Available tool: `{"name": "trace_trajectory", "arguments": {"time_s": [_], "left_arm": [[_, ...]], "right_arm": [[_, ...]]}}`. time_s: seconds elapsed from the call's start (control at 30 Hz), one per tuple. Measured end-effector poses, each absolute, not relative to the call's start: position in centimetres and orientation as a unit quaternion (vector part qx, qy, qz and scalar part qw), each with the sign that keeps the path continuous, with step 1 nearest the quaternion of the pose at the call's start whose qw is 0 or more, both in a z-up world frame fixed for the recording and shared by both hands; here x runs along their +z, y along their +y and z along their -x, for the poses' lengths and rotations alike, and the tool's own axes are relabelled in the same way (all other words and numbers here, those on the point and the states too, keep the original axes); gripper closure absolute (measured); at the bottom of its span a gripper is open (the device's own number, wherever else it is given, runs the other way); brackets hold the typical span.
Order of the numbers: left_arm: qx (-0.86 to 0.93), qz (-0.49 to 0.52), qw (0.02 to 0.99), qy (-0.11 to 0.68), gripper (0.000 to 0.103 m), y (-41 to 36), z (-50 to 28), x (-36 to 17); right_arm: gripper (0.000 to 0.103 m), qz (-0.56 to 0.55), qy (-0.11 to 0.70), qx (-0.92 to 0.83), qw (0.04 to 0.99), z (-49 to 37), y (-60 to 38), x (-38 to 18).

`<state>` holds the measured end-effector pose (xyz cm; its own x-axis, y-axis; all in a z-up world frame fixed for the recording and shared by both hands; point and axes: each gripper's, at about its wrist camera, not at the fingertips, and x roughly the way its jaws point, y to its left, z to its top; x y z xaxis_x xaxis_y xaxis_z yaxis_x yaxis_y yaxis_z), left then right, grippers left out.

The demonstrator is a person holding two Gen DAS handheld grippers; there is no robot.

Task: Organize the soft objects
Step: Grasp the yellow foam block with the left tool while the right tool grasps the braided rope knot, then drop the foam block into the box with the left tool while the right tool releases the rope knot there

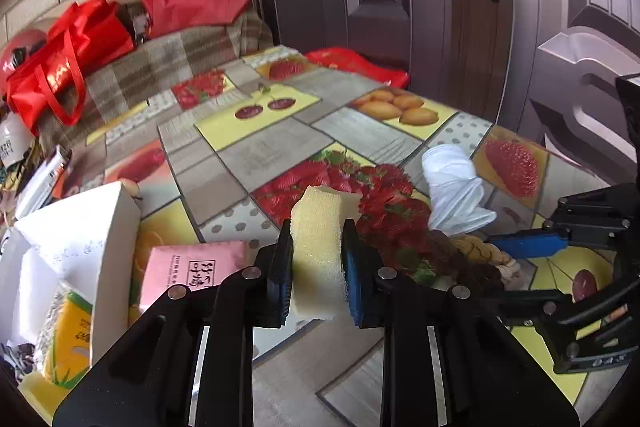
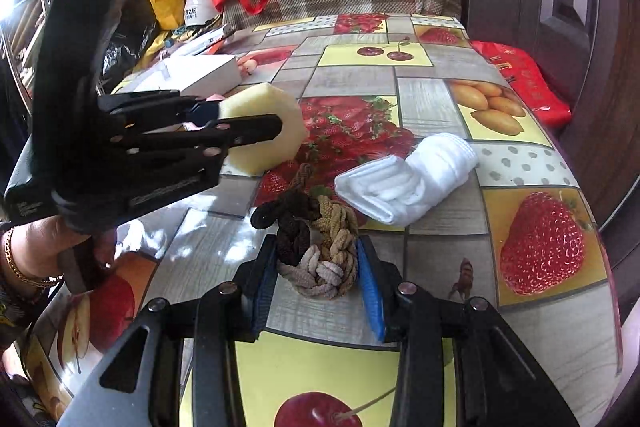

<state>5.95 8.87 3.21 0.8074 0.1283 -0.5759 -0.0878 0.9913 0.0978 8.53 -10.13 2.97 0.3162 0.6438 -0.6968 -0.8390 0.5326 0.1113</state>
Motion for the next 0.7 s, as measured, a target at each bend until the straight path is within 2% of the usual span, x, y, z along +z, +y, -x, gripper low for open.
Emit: {"name": "trace_trajectory", "arguments": {"time_s": [0.13, 0.37, 0.7], "left_arm": [[0.066, -0.033, 0.962, 0.261, 0.082, 8.3, -3.7, 4.0], [0.104, -0.016, 0.978, 0.178, 0.082, 8.8, 1.4, 5.3], [0.130, 0.002, 0.980, 0.152, 0.082, 11.2, 6.8, 5.8]], "right_arm": [[0.064, 0.133, 0.334, 0.463, 0.810, -7.9, -10.4, 3.6], [0.065, 0.102, 0.247, 0.467, 0.843, -5.6, -11.3, 5.7], [0.064, 0.065, 0.211, 0.461, 0.860, -4.4, -9.1, 6.6]]}}
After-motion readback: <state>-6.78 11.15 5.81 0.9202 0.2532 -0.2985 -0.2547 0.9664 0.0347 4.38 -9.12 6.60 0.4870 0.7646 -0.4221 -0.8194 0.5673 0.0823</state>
